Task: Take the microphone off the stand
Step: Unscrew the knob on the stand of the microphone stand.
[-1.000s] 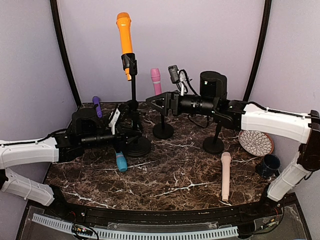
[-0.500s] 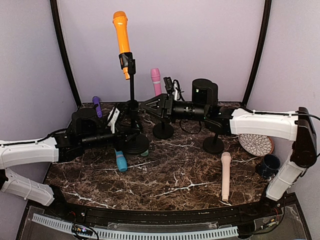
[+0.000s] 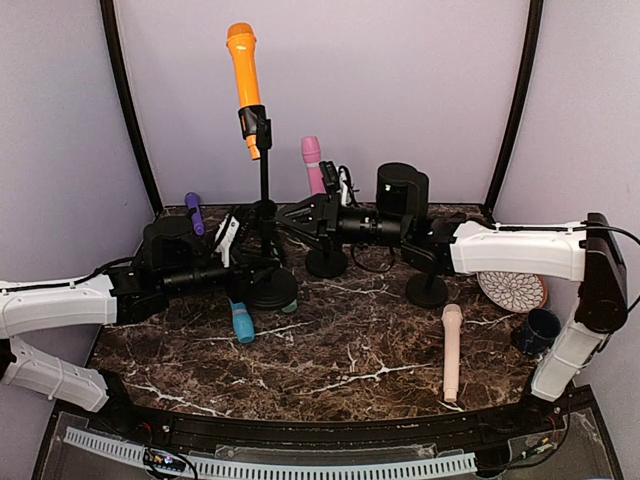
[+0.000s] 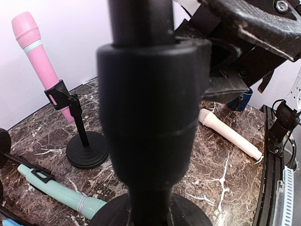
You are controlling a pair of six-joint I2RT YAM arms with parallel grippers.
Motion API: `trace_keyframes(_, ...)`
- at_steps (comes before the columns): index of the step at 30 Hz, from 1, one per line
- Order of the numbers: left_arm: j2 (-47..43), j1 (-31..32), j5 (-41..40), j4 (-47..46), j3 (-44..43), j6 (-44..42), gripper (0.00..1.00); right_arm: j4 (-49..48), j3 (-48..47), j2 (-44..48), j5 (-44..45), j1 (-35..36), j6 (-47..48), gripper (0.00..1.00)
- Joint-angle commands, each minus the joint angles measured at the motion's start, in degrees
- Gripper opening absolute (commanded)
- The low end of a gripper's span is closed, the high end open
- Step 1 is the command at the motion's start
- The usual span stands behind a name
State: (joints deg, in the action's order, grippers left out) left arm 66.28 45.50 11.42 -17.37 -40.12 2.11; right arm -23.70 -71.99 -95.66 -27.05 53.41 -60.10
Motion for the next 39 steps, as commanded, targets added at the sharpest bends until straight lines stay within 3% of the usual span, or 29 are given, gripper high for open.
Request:
trace_keyframes(1,-3.8,0.1,0.2,-6.6,-2.2,-1.2,0.0,-3.1,-0.6,-0.4,-0.1,0.6,-0.4,0.36)
trace_keyframes(11,-4.0,0.1,1.0,-6.6,-2.2,-1.2,0.0,-3.2,0.7,0.6,1.6,0.6,5.4,0.21)
trace_keyframes(20,-3.6,0.1,3.2,-7.1,-2.2,-0.7,0.0,3.5,0.3,4.5,4.4,1.0,23.7,0.16)
trace_keyframes(36,-1.3,0.1,11.1,-8.1,-3.0,0.9,0.0,19.0,-3.2,8.2,15.0,6.8,55.1,0.16)
trace_keyframes(39,-1.1,0.1,11.2,-8.3,-2.9,1.0,0.0,20.1,-2.6,9.5,19.6,7.2,57.5,0.22)
